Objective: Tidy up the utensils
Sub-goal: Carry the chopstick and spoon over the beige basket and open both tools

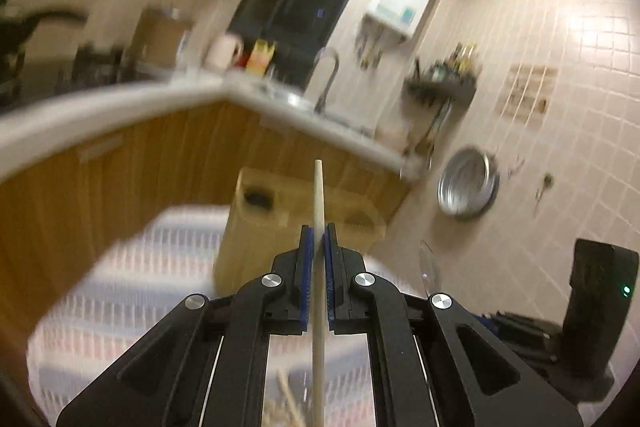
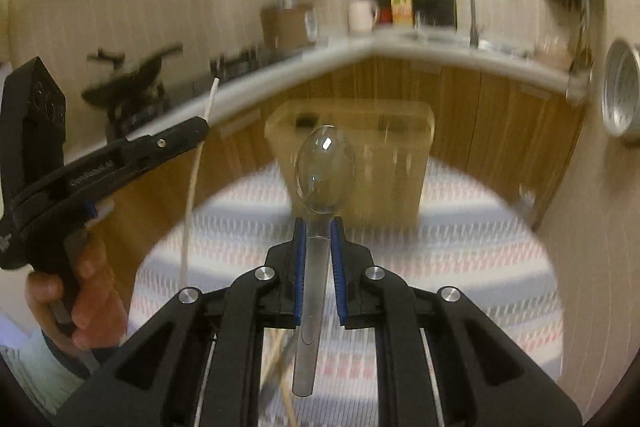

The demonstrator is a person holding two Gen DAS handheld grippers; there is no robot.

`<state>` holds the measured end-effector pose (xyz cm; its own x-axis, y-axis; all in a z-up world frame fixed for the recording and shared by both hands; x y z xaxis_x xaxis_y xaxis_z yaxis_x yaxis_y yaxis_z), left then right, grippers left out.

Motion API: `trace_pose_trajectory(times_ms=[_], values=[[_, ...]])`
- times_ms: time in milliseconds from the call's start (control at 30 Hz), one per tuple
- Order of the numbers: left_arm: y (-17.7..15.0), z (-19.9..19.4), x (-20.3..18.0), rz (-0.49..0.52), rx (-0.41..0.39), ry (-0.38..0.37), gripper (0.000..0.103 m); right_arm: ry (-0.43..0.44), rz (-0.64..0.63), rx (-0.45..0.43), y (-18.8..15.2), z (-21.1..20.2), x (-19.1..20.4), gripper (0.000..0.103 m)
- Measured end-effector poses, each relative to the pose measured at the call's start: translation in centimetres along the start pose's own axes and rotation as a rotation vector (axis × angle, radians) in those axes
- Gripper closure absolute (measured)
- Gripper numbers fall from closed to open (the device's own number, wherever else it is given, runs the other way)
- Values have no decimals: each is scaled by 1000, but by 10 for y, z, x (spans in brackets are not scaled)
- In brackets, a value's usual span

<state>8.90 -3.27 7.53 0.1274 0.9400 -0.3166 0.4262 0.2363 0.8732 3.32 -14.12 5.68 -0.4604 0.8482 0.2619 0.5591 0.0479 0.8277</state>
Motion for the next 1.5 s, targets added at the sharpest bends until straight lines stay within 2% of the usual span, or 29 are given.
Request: trace_pose_trajectory(times_ms=[167,300,467,667,900,1100,1367,1400,1467,1500], values=[[52,8,-29,7,-191,18,100,-46,-26,-162,54,-13,-15,93],[78,26,-41,-13,-290,33,100,-90,-34,-278,98,-13,-37,93],[94,54,-51,-30,-383,80,100,-152,-32,-390,134,-4,-71,93],[88,98,-55,-43,-398,116,99,-188,-48,-423,149,34,-107,93],[72,125,-47,-50,-401,179,99,-208,-48,-429,129,69,-137,93],[61,134,-38,-50,-401,229,99,-205,-65,-429,114,77,-142,93],[61,126,-33,-41,-381,219,98,-181,-100,-403,101,73,-131,92],[61,124,-32,-41,-375,216,98,-177,-98,-404,99,70,-129,91],[61,117,-30,-39,-372,207,94,-183,-95,-404,97,63,-127,83],[61,114,-29,-39,-372,204,88,-187,-95,-410,96,59,-125,74]])
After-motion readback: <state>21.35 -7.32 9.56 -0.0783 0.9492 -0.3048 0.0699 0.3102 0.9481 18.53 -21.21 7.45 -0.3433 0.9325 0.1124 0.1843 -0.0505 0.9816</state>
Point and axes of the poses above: each gripper's, at about its wrist camera, not at the fingertips, and z roughly the way its jaws point, x to its left, y to its top, the point moved 6 cm from there along z, roughly the way its jaws point, and after that the axes turned 14 degrees about y, right-handed, at the moved point
